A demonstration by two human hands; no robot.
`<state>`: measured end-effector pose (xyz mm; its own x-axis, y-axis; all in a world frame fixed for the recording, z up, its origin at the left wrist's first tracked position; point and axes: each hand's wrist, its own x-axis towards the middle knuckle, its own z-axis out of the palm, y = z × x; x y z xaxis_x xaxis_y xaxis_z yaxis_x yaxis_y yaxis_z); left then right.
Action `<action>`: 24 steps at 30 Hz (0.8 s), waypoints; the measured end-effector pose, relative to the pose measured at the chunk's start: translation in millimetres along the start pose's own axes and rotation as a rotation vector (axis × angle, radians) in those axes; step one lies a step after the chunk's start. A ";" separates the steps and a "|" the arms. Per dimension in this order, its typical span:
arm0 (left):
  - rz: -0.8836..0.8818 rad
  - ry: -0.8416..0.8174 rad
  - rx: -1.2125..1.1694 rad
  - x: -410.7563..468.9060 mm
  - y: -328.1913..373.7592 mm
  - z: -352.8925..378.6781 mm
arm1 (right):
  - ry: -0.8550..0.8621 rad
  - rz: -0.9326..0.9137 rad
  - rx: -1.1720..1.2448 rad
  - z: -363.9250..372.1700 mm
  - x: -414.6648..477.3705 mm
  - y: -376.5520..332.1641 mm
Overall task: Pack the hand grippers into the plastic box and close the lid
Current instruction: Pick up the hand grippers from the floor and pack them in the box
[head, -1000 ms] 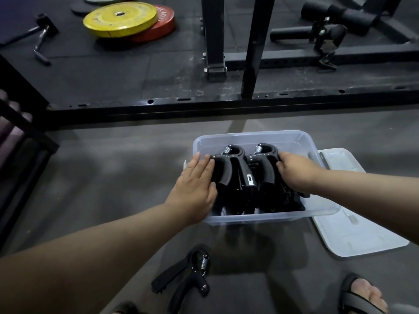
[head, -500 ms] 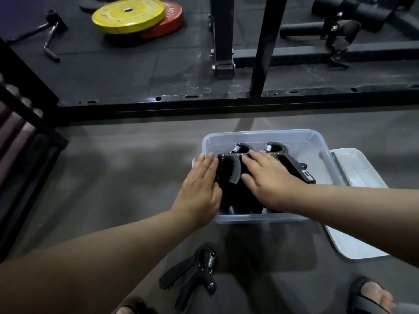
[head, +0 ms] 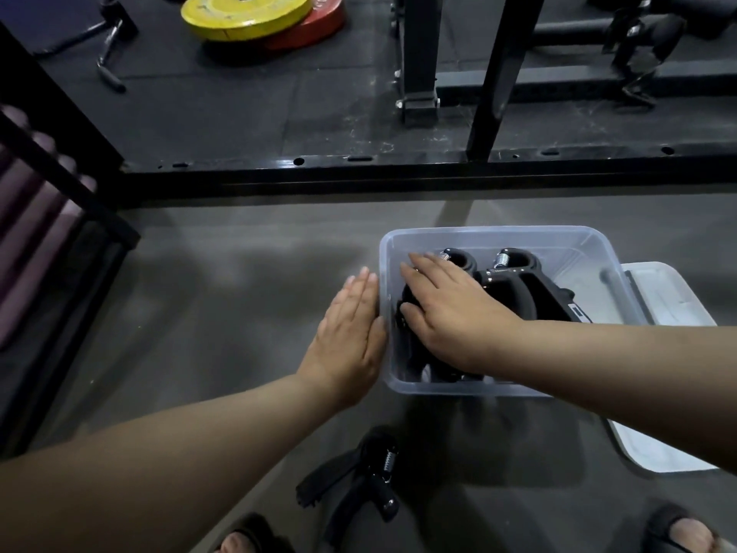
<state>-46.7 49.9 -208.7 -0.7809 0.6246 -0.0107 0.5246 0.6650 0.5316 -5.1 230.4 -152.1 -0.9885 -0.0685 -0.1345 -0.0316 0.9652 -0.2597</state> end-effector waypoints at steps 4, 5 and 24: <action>0.010 -0.045 0.077 -2.4 -10.8 -3.1 | -0.007 -0.090 -0.037 3.1 15.0 -10.9; 0.002 -0.050 0.076 -3.3 -12.7 -3.2 | -0.029 -0.107 -0.052 4.4 17.7 -14.6; -0.272 -0.325 0.112 -95.4 -8.5 24.4 | -0.174 -0.095 -0.259 19.0 9.0 -44.2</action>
<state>31.6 -5.3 -232.8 -0.7578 0.5048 -0.4133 0.3617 0.8523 0.3777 -9.8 182.2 -160.0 -0.9402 -0.1815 -0.2882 -0.1806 0.9831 -0.0301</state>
